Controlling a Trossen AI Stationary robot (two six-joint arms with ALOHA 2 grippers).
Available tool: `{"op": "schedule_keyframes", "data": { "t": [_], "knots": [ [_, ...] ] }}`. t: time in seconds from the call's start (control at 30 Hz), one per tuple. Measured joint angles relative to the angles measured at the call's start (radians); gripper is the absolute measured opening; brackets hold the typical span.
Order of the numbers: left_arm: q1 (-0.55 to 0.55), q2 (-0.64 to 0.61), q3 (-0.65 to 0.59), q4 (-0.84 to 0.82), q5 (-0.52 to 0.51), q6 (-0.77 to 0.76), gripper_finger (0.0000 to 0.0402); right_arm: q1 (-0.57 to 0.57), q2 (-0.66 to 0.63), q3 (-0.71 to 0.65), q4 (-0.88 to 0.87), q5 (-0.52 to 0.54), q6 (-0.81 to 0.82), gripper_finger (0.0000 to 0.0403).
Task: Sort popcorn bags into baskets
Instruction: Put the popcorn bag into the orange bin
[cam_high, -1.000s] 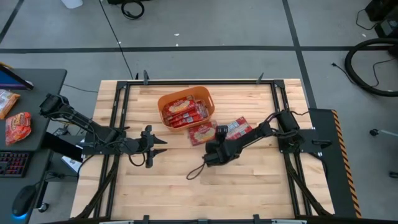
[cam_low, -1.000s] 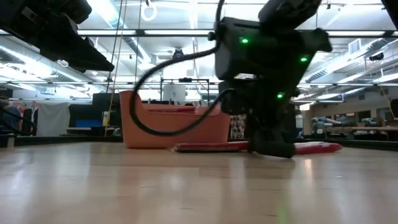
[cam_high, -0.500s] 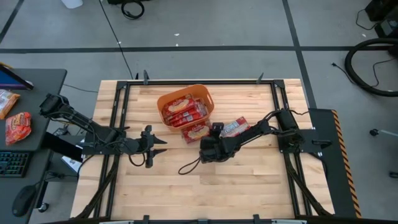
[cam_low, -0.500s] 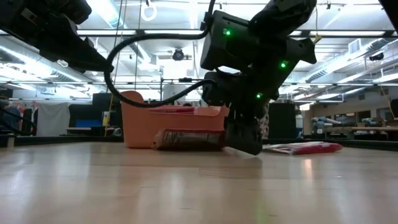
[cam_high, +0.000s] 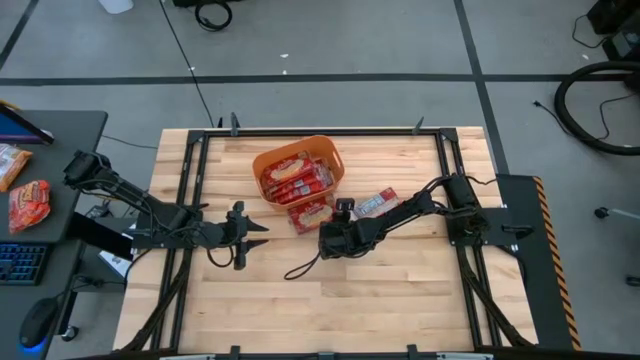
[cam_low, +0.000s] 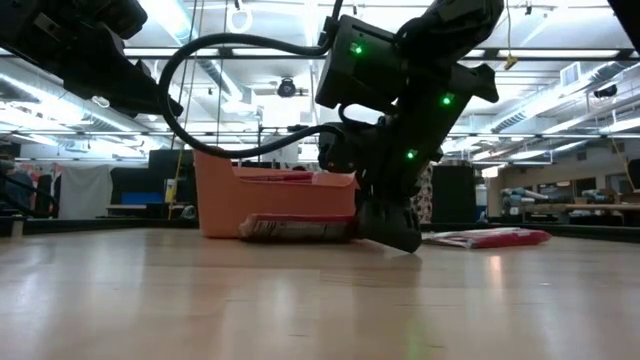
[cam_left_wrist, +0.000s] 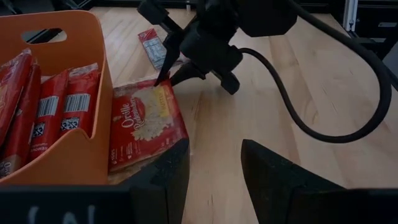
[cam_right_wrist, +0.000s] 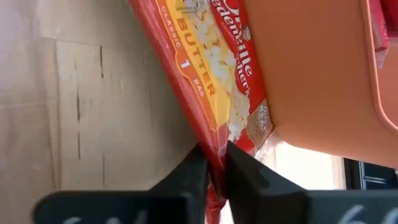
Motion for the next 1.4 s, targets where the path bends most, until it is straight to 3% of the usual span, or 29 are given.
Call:
{"op": "schedule_keyframes", "data": {
  "t": [0.17,0.4,0.73,0.9,1.07,1.4],
  "knots": [
    [0.0,0.0,0.0,0.0,0.0,0.0,0.0151,0.005,0.0,0.0,-0.005,0.0,0.004,0.0011],
    [-0.001,0.0,0.0,0.0,0.005,0.004,0.0151,0.061,-0.033,0.0,-0.017,0.056,0.017,0.001],
    [-0.001,0.0,0.0,0.002,0.002,0.025,0.0151,0.105,-0.253,0.0,-0.014,0.169,-0.034,0.0007],
    [-0.001,0.0,0.0,0.021,-0.014,0.025,0.0151,0.057,-0.3,0.003,0.088,0.171,-0.134,0.0007],
    [-0.001,0.0,0.0,0.021,-0.016,0.026,0.0151,-0.016,-0.283,0.084,0.081,0.179,-0.261,0.0007],
    [-0.001,0.0,-0.001,0.022,-0.016,0.025,0.0151,-0.195,-0.229,0.159,0.093,0.034,-0.392,0.0007]
  ]
}}
